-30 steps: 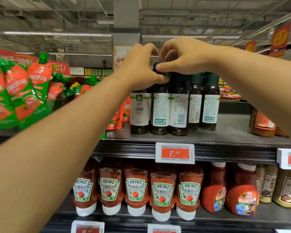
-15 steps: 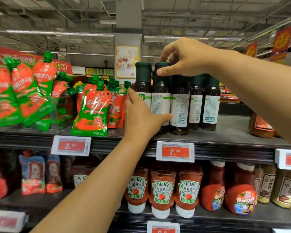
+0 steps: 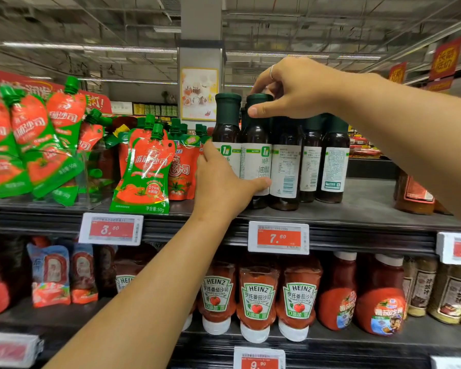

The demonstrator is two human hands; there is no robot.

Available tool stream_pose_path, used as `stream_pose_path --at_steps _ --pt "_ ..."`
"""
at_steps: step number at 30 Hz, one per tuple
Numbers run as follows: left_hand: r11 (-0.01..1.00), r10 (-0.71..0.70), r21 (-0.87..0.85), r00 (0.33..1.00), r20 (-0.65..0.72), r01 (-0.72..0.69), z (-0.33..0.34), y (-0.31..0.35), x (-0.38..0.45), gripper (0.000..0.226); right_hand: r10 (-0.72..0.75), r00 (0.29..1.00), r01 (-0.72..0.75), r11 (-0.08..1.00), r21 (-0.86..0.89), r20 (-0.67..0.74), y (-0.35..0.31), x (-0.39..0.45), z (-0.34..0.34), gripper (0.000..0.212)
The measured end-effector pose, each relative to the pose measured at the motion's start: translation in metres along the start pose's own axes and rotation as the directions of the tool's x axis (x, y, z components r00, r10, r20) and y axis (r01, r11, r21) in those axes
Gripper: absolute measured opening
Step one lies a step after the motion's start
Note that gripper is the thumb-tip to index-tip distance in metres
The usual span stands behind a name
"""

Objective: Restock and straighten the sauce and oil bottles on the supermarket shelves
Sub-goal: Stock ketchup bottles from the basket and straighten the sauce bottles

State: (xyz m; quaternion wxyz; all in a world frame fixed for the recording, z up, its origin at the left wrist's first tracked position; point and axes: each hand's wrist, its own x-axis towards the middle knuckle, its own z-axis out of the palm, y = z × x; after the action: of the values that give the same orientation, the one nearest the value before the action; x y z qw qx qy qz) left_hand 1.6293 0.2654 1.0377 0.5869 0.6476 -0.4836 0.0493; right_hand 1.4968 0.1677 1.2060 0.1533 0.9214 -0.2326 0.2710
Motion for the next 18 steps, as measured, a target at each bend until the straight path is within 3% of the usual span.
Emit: stream_pose_path --at_steps 5,11,16,18 --pt "1.0 -0.005 -0.007 1.0 0.005 0.005 -0.001 0.0 0.0 0.115 0.01 0.998 -0.011 0.999 0.03 0.063 -0.001 -0.007 -0.004 0.063" --pt "1.0 -0.007 -0.017 1.0 0.008 0.007 -0.001 0.0 0.0 0.108 0.036 0.999 -0.036 0.999 -0.035 -0.005 -0.005 -0.006 -0.001 0.069" --pt "1.0 -0.011 -0.005 1.0 0.015 0.011 -0.001 0.001 -0.001 0.12 0.05 0.999 -0.05 0.998 -0.045 0.002 -0.012 -0.017 -0.003 0.07" --pt "0.999 0.037 0.003 0.999 -0.039 -0.037 -0.004 0.005 -0.006 0.122 0.092 0.992 -0.091 0.996 0.019 -0.086 -0.012 -0.03 -0.006 0.07"
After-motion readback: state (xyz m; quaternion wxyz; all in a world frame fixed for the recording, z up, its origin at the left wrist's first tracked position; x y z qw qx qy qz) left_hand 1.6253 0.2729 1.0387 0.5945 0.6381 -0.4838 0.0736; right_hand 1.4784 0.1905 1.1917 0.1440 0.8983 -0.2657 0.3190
